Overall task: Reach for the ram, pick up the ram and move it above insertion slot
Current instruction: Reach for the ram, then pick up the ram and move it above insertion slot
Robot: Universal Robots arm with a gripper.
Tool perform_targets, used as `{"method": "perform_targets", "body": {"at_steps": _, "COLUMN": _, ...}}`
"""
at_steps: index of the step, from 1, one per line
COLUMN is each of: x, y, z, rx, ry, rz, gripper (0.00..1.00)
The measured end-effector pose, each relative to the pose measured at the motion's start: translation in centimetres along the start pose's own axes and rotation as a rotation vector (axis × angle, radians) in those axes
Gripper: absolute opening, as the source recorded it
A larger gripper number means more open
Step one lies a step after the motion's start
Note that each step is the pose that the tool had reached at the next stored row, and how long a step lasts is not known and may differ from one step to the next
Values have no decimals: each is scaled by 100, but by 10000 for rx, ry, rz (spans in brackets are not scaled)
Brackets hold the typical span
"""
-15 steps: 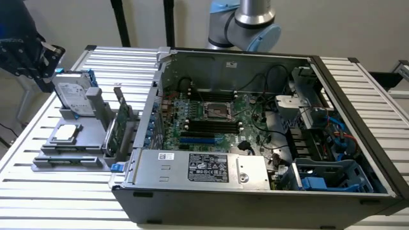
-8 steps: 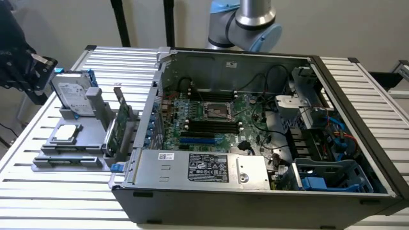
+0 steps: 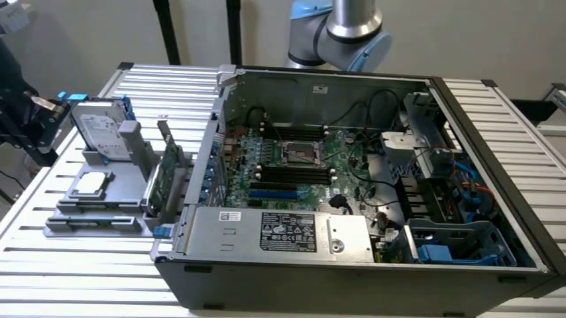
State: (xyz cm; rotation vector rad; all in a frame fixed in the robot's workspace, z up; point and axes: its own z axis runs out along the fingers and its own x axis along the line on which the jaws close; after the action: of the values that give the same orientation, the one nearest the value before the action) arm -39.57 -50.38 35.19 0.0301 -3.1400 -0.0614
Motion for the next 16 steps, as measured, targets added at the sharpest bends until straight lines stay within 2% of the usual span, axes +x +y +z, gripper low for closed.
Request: {"method": "perform_targets", "body": {"at_steps": 16, "x": 0, "y": -4, "z": 0, "rx": -8, "ry": 0, "rz": 1, "gripper": 11}}
